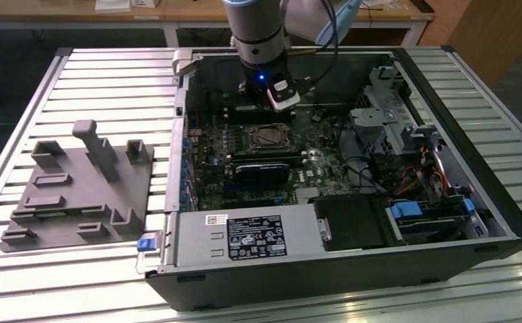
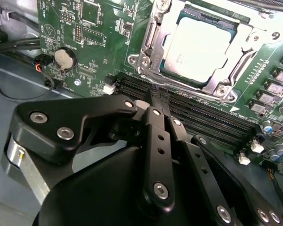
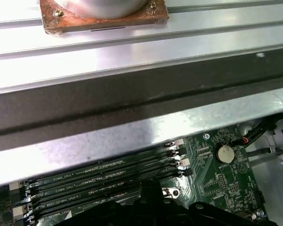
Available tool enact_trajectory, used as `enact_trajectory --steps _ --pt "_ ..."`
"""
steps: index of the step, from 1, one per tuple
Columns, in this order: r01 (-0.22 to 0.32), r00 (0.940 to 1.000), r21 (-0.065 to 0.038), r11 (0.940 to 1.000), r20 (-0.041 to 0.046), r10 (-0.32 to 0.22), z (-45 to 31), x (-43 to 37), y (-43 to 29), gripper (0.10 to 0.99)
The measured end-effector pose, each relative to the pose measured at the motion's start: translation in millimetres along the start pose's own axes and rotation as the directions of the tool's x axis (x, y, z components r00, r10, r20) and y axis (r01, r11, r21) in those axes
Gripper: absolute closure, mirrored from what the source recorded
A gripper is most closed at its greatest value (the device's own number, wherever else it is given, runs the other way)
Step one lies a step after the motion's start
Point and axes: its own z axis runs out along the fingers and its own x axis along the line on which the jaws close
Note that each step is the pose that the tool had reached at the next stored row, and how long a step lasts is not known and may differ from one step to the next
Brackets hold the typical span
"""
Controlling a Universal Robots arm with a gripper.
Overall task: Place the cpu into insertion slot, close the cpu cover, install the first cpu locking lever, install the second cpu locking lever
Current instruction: 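Install the first cpu locking lever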
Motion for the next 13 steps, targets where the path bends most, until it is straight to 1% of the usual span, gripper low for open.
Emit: enact_trajectory --steps 3,4,5,7,9,11,13 --pt "0.001 1.0 0.003 1.0 0.0007 -0.001 0.0 0.0 0.0 0.98" --pt "0.002 1.0 0.009 1.0 0.0018 -0.002 0.1 0.1 0.0 0.98" --pt "0.004 1.0 0.02 0.9998 0.0023 -0.004 0.2 0.0 0.0 0.98" --pt "0.009 1.0 0.047 0.9989 0.0018 -0.01 0.4 -0.1 0.0 0.98" --pt "0.015 0.9999 0.077 0.9969 0.0016 -0.016 0.6 -0.3 0.1 0.98" --pt "0.023 0.9997 0.111 0.9936 0.0049 -0.023 0.7 -0.5 0.2 0.98" --pt "0.03 0.9995 0.147 0.9887 0.0077 -0.031 0.6 -0.6 0.2 0.98"
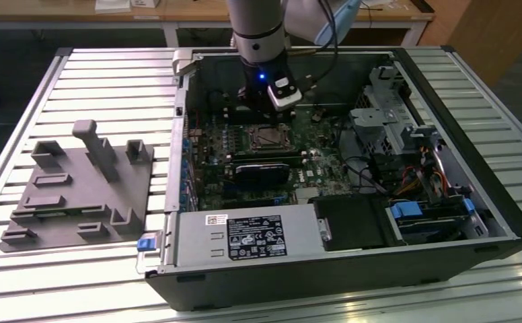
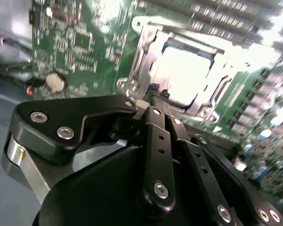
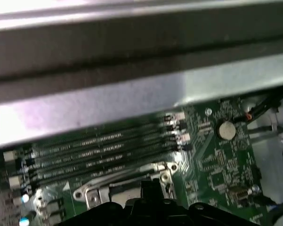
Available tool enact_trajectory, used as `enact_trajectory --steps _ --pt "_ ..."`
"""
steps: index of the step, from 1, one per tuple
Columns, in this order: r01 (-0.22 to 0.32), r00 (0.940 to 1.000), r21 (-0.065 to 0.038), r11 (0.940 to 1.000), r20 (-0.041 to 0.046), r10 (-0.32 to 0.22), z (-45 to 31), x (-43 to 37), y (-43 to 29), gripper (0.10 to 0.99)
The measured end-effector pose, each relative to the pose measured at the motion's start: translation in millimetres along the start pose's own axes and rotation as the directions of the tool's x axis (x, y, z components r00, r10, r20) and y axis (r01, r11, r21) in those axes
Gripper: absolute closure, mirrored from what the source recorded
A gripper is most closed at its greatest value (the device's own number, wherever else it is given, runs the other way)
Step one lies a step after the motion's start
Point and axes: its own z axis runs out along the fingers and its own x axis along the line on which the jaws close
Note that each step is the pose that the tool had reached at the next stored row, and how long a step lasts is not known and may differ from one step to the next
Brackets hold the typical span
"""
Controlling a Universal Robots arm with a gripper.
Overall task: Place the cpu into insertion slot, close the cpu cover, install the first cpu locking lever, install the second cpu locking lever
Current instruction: 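Install the first cpu locking lever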
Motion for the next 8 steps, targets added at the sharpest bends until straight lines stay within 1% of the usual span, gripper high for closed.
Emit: enact_trajectory --steps 1,2,3,4,5,6,8 --pt "0.004 1.0 0.017 0.9998 0.0006 -0.004 0.1 -0.2 0.1 0.98" --pt "0.007 1.0 0.034 0.9994 -0.0008 -0.007 0.2 -0.5 0.2 0.98" --pt "0.01 0.9999 0.049 0.9988 -0.0052 -0.01 0.3 -1.0 0.3 0.98" --pt "0.012 0.9999 0.062 0.998 -0.0119 -0.012 0.4 -1.5 0.4 0.98" --pt "0.014 0.9997 0.072 0.9973 -0.0225 -0.013 0.5 -2.2 0.5 0.98" --pt "0.016 0.9993 0.081 0.9966 -0.0351 -0.013 0.8 -3.1 0.8 0.98" --pt "0.019 0.9979 0.094 0.9954 -0.0637 -0.013 1.3 -5.0 1.2 0.98"
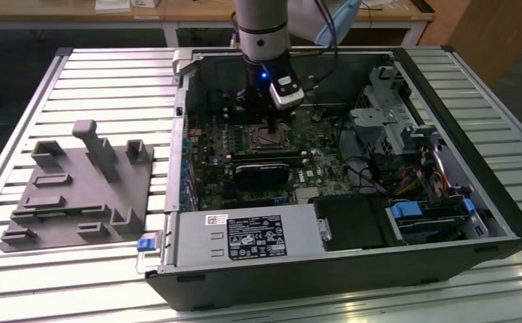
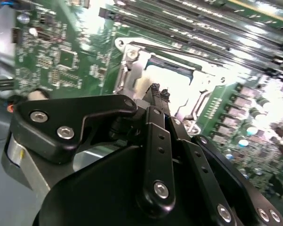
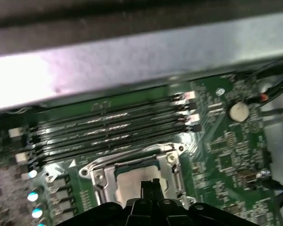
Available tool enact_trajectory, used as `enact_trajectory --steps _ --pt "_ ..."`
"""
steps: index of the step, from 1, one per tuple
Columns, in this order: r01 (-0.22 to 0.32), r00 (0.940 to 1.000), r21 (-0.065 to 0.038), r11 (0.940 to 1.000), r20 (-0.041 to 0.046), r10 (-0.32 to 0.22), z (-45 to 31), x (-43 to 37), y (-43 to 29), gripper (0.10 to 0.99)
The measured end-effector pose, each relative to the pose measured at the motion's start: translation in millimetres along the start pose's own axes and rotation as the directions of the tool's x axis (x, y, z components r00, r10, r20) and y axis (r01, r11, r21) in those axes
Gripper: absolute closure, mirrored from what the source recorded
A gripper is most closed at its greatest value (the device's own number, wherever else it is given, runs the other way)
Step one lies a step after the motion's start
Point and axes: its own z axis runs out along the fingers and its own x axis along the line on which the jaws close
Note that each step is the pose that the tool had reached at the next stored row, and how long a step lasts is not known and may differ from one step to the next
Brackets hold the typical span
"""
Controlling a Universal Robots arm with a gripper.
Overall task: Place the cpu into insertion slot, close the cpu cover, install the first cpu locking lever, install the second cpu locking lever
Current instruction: 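Install the first cpu locking lever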
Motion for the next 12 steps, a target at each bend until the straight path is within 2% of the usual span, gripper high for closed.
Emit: enact_trajectory --steps 4,6,8,12 --pt "0.002 0.9991 0.011 0.9999 -0.0415 -0.002 0.9 -2.2 -1.8 0.98" --pt "0.003 0.9984 0.016 0.9999 -0.0568 -0.002 1.4 -3.2 -3.2 0.98" --pt "0.003 0.998 0.018 0.9998 -0.0635 -0.002 1.7 -4.1 -4.7 0.98" --pt "0.002 0.9979 0.022 0.9998 -0.0644 -0.001 1.8 -4.7 -5.7 0.98"
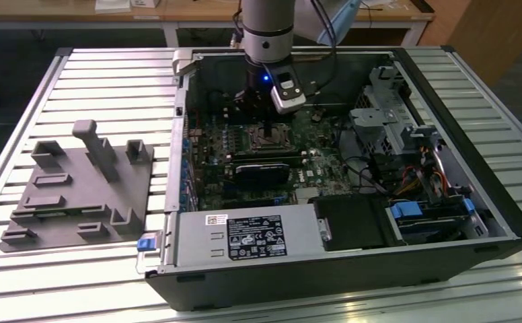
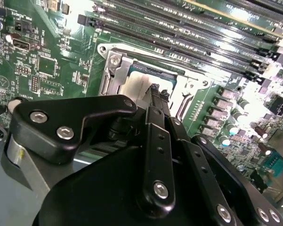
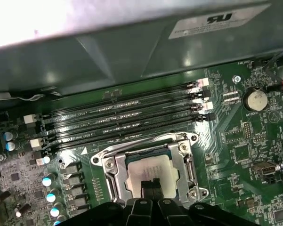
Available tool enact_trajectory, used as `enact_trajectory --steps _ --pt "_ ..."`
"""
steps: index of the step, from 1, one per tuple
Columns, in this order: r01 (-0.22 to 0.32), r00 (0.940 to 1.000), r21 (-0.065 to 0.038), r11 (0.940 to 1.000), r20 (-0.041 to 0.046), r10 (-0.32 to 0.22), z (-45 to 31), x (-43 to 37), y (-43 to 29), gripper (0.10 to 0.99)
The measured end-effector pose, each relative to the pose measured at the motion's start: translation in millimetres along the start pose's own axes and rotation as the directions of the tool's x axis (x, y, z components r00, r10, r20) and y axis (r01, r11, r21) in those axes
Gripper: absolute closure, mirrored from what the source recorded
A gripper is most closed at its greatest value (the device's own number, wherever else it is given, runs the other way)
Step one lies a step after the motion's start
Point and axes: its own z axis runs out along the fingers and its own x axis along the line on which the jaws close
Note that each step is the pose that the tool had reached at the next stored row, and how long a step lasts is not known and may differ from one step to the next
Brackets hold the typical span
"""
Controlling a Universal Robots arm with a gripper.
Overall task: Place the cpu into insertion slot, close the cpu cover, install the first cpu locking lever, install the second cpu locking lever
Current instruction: 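Install the first cpu locking lever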
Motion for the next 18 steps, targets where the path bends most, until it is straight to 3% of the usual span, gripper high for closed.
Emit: enact_trajectory --steps 13,18 --pt "0.019 0.9998 -0.001 0.9998 0.0 -0.019 0.1 -4.8 1.1 0.98" --pt "0.022 0.9998 -0.001 0.9998 0.0004 -0.022 -9.7 -5.5 0.7 0.98"
